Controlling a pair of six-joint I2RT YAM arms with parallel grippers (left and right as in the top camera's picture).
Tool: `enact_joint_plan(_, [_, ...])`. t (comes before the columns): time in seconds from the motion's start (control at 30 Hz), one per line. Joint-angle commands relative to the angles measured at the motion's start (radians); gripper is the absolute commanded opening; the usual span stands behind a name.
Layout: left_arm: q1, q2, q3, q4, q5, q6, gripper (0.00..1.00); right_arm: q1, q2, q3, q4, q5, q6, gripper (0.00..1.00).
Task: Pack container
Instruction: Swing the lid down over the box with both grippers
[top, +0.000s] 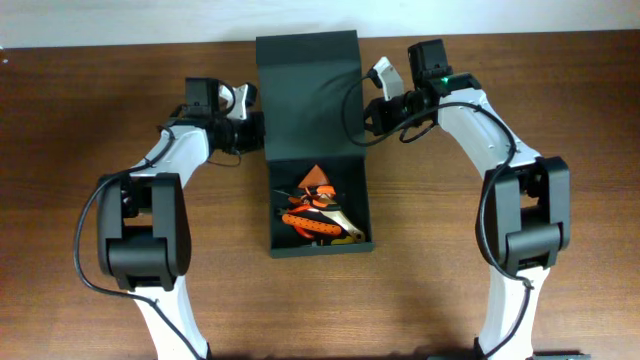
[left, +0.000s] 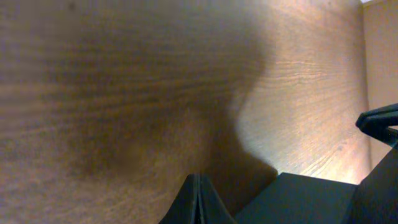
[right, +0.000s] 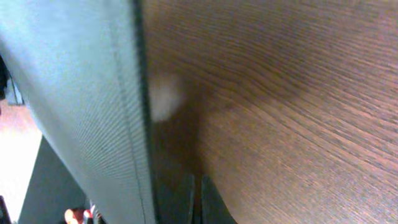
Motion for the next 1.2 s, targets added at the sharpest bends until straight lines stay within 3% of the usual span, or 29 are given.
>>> enact_joint_plan(0.0, [-0.002,0.001,0.053,0.002,0.09,0.034,0.02,0.055,-0.078,0.012,-0.001,-0.077,-0.037,0.04])
enact_joint_plan(1.17, [0.029,-0.225,0.067,-0.121,0.096,0.076,0.02,0.056,-0.27,0.012,-0.246,0.026,-0.168,0.04])
